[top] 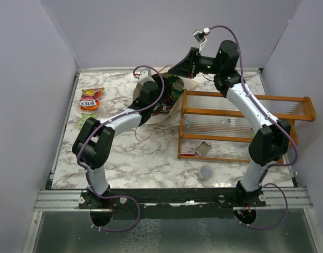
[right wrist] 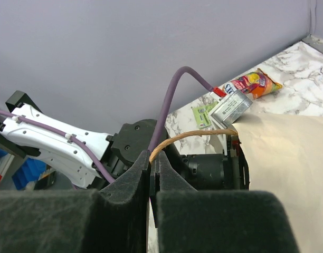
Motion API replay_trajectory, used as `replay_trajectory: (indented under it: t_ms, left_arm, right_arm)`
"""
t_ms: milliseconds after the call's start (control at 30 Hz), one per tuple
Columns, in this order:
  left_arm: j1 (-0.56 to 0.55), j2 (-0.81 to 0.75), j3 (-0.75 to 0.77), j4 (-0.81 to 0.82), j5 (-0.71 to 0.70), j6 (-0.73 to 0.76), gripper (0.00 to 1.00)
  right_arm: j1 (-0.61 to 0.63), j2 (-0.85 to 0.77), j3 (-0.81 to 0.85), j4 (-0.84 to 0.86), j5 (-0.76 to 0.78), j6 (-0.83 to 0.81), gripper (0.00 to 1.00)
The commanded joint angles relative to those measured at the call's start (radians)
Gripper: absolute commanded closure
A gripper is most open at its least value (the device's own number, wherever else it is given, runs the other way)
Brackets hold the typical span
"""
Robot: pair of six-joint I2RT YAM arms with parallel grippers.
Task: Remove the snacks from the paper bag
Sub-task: Take out the snack from the paper bag.
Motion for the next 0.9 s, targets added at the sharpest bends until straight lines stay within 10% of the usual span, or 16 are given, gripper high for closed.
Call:
replay_trajectory:
  t_ms: [0, 533, 867]
  left_arm:
    - [-0.001, 0.034, 0.062, 0.019, -0.058, 0.006, 0.49]
    - [-0.002, 0.146, 0.154, 0.005, 0.034, -0.077, 0.37]
    - [-0.001, 0.060, 0.110, 0.011, 0.036, -0.021, 0.80]
  right_arm:
    - [-0.003, -0.048, 0.011, 0.012, -0.012, 0.000, 0.99]
    - [-0.003, -0.050, 0.011, 0.017, -0.009, 0.004, 0.99]
    - [-0.003, -0.054, 0.002, -0.009, 0.012, -0.023, 0.99]
